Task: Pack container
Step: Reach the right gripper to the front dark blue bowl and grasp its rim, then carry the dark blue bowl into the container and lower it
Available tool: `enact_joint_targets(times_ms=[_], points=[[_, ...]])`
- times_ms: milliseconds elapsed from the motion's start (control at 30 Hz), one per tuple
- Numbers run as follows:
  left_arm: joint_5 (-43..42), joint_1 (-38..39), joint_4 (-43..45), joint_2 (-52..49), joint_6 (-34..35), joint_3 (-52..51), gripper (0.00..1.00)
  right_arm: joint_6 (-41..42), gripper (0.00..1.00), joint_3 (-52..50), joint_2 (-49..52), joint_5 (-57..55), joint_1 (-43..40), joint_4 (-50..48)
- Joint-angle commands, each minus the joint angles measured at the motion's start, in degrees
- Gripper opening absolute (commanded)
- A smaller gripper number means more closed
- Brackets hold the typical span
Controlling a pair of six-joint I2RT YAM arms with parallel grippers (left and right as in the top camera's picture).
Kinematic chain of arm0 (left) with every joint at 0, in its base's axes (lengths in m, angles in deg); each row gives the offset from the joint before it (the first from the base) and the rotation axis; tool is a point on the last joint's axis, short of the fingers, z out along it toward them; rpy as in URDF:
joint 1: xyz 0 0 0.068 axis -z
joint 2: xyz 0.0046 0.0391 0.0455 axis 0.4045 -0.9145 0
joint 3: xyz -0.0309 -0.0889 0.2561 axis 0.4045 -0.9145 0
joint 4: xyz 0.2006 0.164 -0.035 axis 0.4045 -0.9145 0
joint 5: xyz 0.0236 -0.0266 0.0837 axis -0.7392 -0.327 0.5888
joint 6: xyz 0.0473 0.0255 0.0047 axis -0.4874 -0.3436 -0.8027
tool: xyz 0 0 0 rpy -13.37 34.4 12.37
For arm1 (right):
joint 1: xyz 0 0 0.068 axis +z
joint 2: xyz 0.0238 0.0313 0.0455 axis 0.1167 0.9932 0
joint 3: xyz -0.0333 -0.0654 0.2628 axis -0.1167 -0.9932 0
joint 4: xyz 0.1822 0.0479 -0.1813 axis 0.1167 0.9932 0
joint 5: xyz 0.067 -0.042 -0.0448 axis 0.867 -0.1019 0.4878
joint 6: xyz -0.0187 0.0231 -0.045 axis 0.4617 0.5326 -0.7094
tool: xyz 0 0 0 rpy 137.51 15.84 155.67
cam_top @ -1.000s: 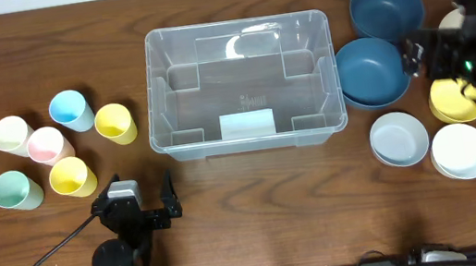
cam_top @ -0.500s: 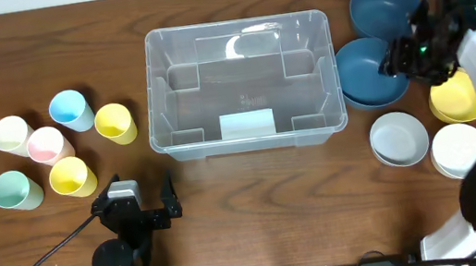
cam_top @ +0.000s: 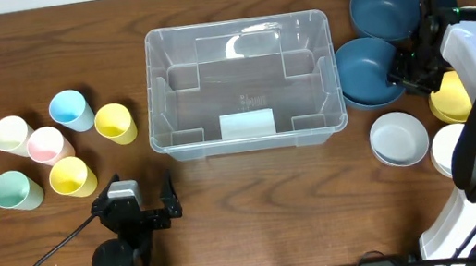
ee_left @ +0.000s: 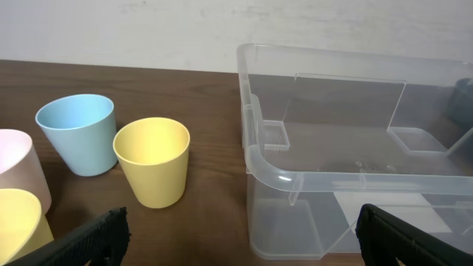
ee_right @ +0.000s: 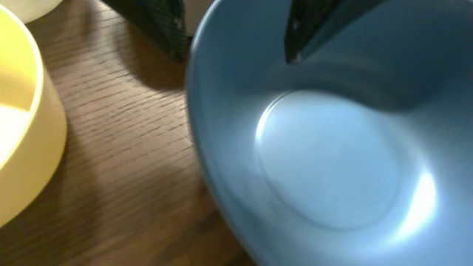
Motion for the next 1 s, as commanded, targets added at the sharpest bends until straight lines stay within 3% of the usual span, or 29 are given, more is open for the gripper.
enact_joint_targets(times_ms=[0, 433, 967], points=[[-0.42, -0.24, -1.86, 0.37, -0.13, -0.96, 0.98, 2.45, 0.39, 0.17, 0.72, -2.56, -0.81, -0.15], [-0.42, -0.24, -1.86, 0.37, -0.13, -0.96, 0.98, 2.49, 0.02, 0.09, 0.74, -4.22, -0.81, 0.42], [-0.42, -0.24, -1.86, 0.37, -0.13, -0.96, 0.98, 2.51, 0.01, 0.07, -0.59, -6.93, -1.62, 3.87]])
